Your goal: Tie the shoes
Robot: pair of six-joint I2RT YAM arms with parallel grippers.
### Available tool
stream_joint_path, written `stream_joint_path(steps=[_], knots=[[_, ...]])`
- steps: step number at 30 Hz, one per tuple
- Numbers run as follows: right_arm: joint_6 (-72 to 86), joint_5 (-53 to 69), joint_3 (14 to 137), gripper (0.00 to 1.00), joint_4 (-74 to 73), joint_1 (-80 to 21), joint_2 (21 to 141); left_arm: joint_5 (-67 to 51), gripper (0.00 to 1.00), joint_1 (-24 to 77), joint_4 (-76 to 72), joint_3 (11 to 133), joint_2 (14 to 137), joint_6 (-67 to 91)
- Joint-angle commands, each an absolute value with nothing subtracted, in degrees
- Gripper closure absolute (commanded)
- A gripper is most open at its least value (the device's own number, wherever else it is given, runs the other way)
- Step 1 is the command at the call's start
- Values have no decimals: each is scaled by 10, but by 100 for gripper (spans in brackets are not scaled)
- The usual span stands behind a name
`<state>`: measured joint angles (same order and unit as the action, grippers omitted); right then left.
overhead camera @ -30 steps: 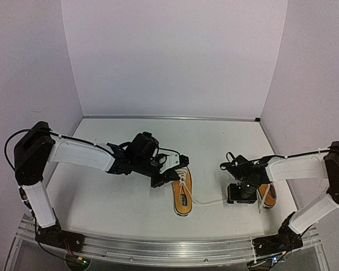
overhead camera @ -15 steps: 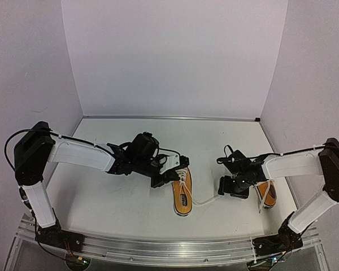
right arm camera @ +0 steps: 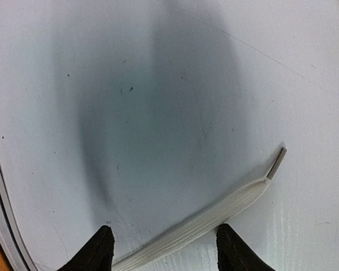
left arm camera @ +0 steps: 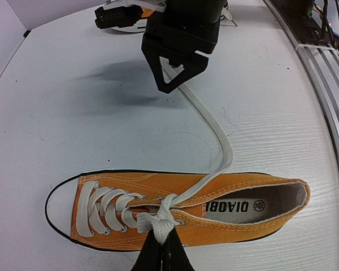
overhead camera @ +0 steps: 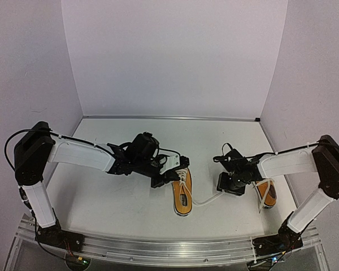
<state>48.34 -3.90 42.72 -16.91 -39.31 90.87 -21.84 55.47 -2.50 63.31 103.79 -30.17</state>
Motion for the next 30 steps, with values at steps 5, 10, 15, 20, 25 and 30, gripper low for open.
stream_joint_path(steps=[5,10,15,20,25,30], knots=[[464,-56,459,54,-173,-403,1010,-202,100,565,-16,649,1026,-321],[440,-89,489,61,-191,-414,1073,-191,100,567,-6,646,1022,-330],[428,-78,501,96,-194,-418,1107,-188,100,567,-4,643,1018,-336],[417,-74,507,100,-177,-418,1036,-195,100,567,-15,634,1015,-342],[340,-89,585,100,-175,-418,942,-212,100,567,-53,610,1007,-346],[269,-60,706,100,-175,-415,939,-211,100,567,-93,593,1004,-356]])
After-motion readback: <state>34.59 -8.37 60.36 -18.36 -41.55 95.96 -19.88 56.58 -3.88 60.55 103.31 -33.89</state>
